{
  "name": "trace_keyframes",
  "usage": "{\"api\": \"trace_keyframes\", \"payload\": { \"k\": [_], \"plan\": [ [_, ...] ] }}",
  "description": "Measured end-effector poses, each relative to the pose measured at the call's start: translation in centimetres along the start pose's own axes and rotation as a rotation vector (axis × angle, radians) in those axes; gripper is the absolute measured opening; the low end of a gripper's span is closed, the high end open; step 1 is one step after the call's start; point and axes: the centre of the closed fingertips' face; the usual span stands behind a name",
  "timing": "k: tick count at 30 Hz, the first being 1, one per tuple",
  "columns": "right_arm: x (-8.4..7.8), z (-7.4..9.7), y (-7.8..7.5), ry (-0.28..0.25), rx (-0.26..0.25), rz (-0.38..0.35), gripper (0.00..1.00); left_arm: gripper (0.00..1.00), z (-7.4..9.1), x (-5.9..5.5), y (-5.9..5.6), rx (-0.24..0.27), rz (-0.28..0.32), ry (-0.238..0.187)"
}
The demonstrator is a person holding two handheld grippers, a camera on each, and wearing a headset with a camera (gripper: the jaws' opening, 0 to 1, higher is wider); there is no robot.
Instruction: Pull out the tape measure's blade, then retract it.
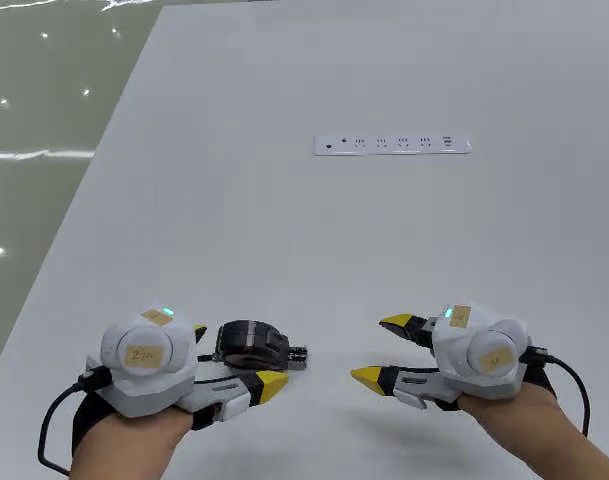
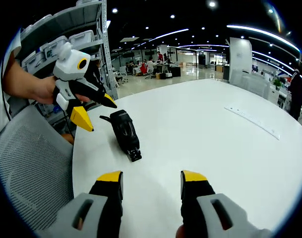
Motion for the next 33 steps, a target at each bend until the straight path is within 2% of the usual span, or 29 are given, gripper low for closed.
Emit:
{"api": "trace_keyframes", "payload": {
  "k": [3,8,16,23,28,33],
  "plan": [
    [-0.2,0.6,-0.1,0.008,-0.015,-0.006,0.47,0.77,0.6,0.0,0.1,-0.009,0.002,-0.011],
    [-0.5,1.7,-0.5,0.016,-0.052,-0.032,0.56,0.80,1.5,-0.1,0.2,-0.030,-0.010,-0.035],
    [-0.7,3.3,-0.4,0.032,-0.077,-0.044,0.62,0.81,2.8,-1.0,0.6,-0.052,-0.012,-0.044],
    [-1.2,5.1,-0.5,0.049,-0.102,-0.055,0.69,0.83,3.6,-2.0,1.2,-0.049,-0.017,-0.033],
    [-1.7,6.4,-0.5,0.062,-0.120,-0.063,0.73,0.87,4.6,-1.8,1.8,-0.048,0.005,-0.051],
    [-2.3,7.6,-0.4,0.072,-0.133,-0.072,0.77,0.89,5.5,-2.1,2.1,-0.049,-0.001,-0.061]
  ]
}}
Point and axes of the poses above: the centre of the closed fingertips' face, and the gripper's own axes: z roughly backward along the fingers, y roughly to its left, x roughly out of its top, and after that the axes turned 10 degrees about -y, right-handed
